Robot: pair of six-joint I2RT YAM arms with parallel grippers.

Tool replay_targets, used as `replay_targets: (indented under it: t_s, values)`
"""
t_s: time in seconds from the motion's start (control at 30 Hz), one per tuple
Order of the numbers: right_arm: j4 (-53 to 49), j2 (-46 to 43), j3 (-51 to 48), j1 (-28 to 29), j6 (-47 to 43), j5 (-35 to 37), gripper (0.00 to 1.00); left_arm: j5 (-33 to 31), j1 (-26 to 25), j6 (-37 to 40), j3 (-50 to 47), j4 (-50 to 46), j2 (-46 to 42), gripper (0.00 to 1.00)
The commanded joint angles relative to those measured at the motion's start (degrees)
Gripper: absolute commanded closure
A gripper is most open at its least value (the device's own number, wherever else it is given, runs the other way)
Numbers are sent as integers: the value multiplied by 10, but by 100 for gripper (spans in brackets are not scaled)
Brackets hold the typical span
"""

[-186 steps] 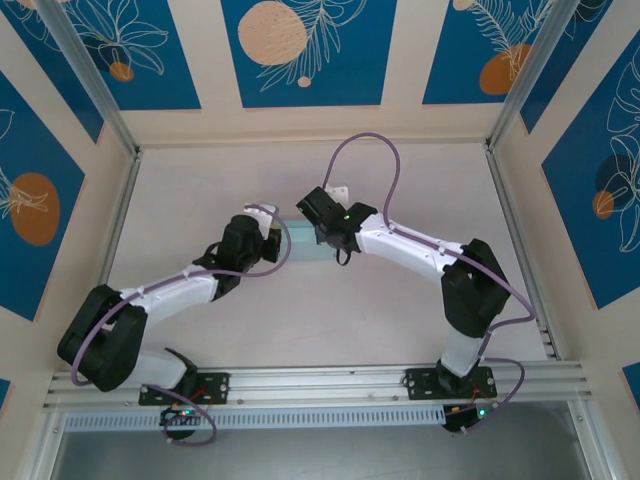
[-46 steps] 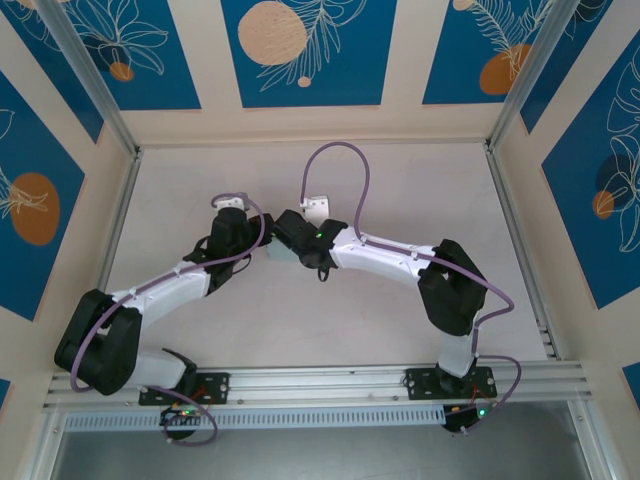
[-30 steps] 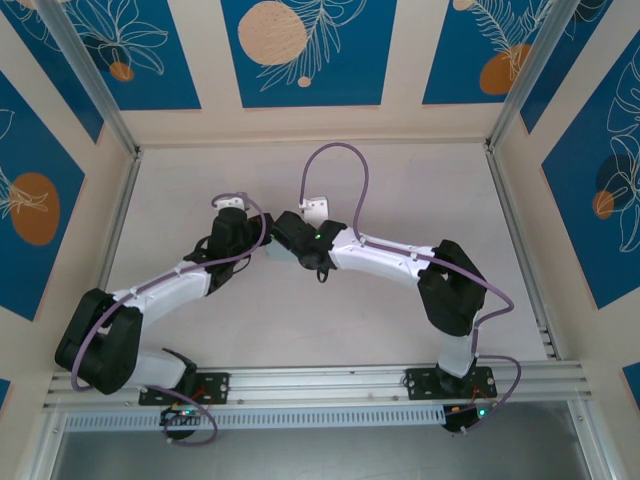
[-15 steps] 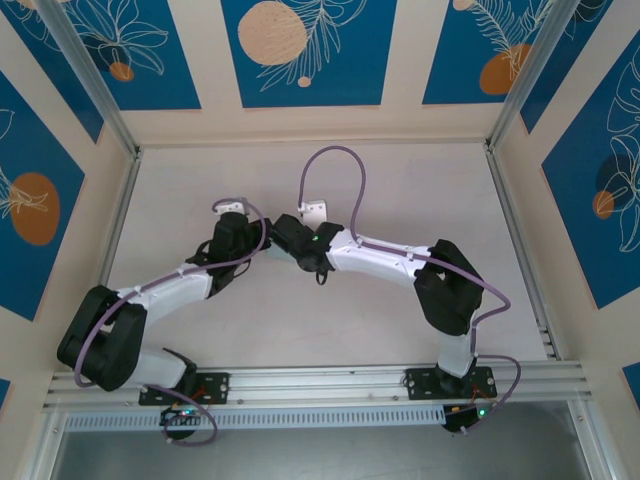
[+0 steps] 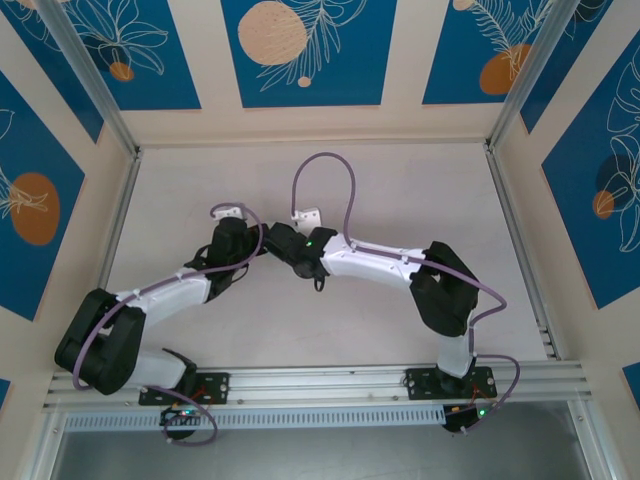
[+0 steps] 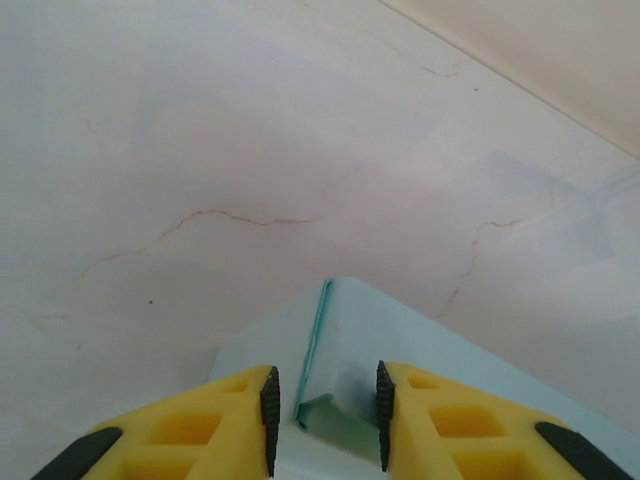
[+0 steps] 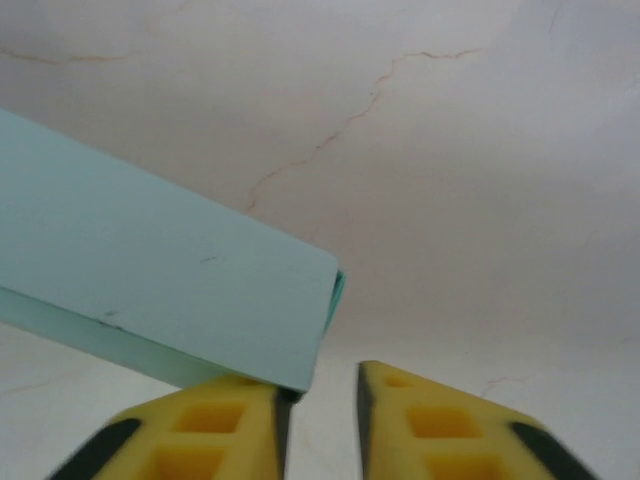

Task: Fold the paper box

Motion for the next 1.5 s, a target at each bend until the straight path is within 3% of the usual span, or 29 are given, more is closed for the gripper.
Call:
replay_targets:
  t_s: [0.0,0.23,0.4,0.6,0.73,0.97,1.2,1.47]
  values:
    - [-38,8,18,19,3,-2,65,-22,3,4,-31,-97,23,69]
    - [4,-28,8,25,-31,-55,45,-20,0,7,-28,-96,23,70]
    - [56,-75,-10,15,-60,-131,36,-22,-1,7,-29,-94,21,70]
    - [81,-115,-30,-10,-35,-206,37,-20,-4,4,-28,-89,27,70]
    - [89,-134,-57,-57,17,-262,38,-21,-5,5,-28,-88,26,70]
    - [188,-150,-130,-152,69,-435,33,-22,-6,5,-30,-88,24,70]
    - [227,-134,-154,-178,93,-494,31,-21,-7,2,-30,-86,27,70]
    - [226,-141,-184,-178,111,-504,32,-24,-12,1,-27,-88,29,70]
